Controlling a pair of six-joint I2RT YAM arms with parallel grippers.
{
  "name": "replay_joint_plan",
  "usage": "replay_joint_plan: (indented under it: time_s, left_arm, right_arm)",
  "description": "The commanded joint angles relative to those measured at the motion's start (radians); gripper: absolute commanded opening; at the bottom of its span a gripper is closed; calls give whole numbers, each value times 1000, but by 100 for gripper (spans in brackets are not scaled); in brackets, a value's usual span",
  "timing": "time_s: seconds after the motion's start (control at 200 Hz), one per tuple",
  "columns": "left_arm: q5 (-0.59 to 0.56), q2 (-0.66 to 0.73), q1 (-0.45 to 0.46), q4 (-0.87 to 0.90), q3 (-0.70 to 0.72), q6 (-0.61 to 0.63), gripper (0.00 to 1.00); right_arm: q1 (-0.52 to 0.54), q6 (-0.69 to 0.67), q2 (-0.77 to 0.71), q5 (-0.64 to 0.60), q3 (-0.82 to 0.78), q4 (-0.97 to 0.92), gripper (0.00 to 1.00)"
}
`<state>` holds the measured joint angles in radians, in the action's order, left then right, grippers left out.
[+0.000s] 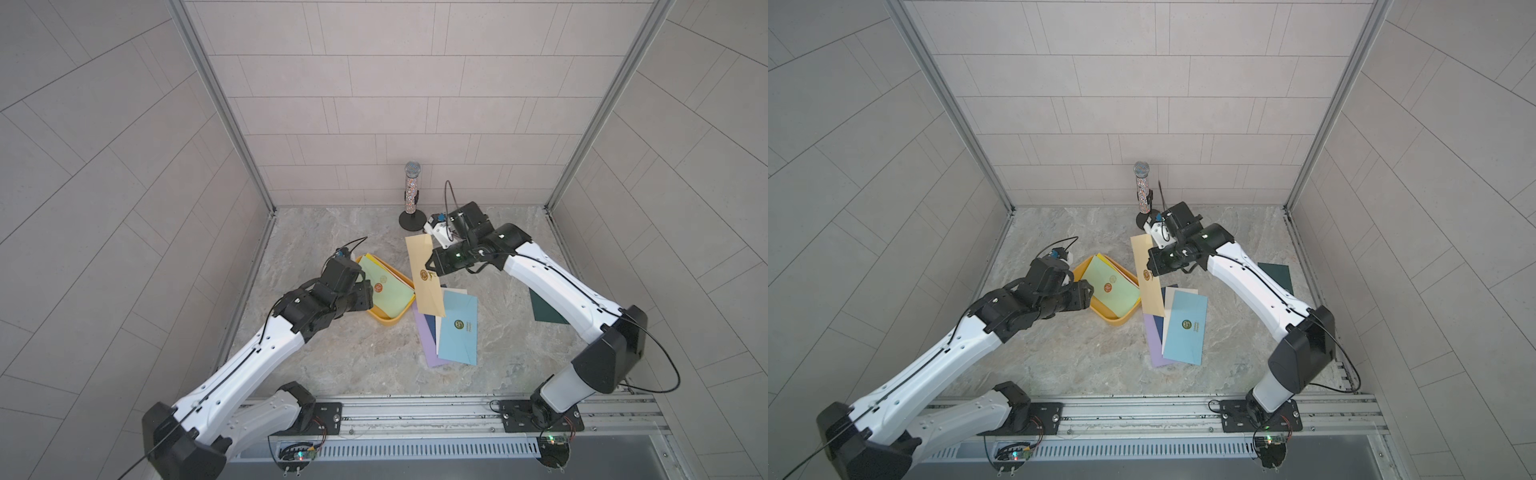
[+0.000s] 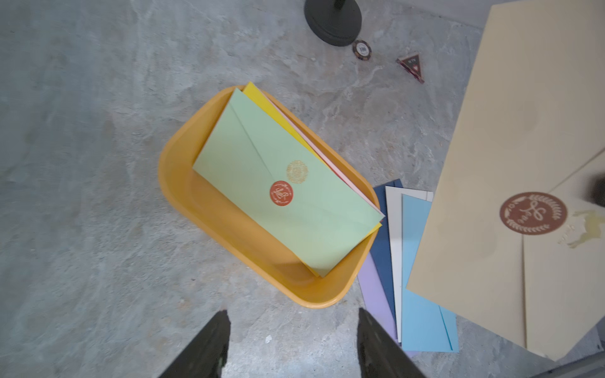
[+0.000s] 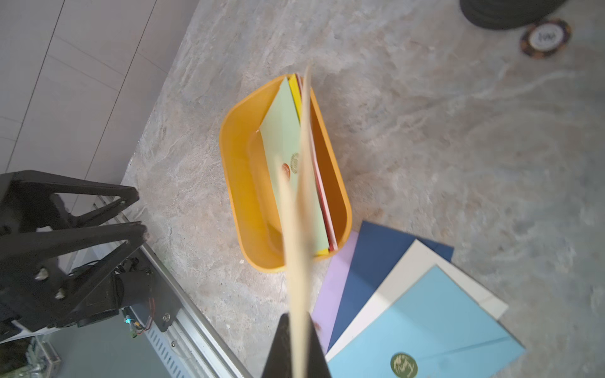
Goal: Put the sealed envelopes into the storage box
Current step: Pick up the envelope from the center of the board.
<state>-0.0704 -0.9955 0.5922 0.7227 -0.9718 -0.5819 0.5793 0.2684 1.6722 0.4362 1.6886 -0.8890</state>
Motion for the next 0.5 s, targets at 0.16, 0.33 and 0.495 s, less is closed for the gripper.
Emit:
replay_joint_plan:
  time_s: [0.16,0.33,0.495]
  left_arm:
    - [-111,92,-15,155,34,42,67]
    - [-121,126,-15,156,36,49,69]
    - [-126,118,-15,163,32,55,69]
  right_arm:
    - [44,-178,360,-18,453,-296,0]
    - [62,-206,559,-12,710,-425,0]
    - [85,-225,643,-16,782,-467,0]
